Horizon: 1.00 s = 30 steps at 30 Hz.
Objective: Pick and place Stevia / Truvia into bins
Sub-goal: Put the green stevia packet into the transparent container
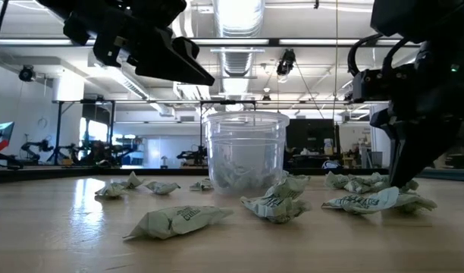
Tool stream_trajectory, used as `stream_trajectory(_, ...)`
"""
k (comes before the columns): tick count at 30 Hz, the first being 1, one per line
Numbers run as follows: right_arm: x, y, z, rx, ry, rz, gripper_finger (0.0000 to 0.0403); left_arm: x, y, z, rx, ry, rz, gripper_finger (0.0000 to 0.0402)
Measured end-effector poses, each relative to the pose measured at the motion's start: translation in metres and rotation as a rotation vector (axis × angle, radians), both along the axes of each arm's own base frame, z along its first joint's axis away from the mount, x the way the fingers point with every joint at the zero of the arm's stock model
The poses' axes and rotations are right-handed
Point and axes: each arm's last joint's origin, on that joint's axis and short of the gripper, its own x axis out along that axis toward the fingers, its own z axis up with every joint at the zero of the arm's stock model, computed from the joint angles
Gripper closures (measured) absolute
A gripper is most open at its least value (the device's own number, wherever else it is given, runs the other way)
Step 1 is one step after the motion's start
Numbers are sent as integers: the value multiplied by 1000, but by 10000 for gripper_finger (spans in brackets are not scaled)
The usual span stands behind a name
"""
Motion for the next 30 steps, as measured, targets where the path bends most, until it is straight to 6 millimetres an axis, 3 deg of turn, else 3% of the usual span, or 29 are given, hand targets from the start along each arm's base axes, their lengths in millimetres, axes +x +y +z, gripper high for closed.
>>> stream_trajectory(11,1,2,1,10,-17,-6,390,0,0,0,0,2,-1,273)
stream_trajectory(24,4,3,-12,3,-3,-50,318,-1,0,-1,1,14,-1,273)
stream_trajectory(30,4,3,-13,-4,5,-55,347,-1,0,-2,1,19,0,273)
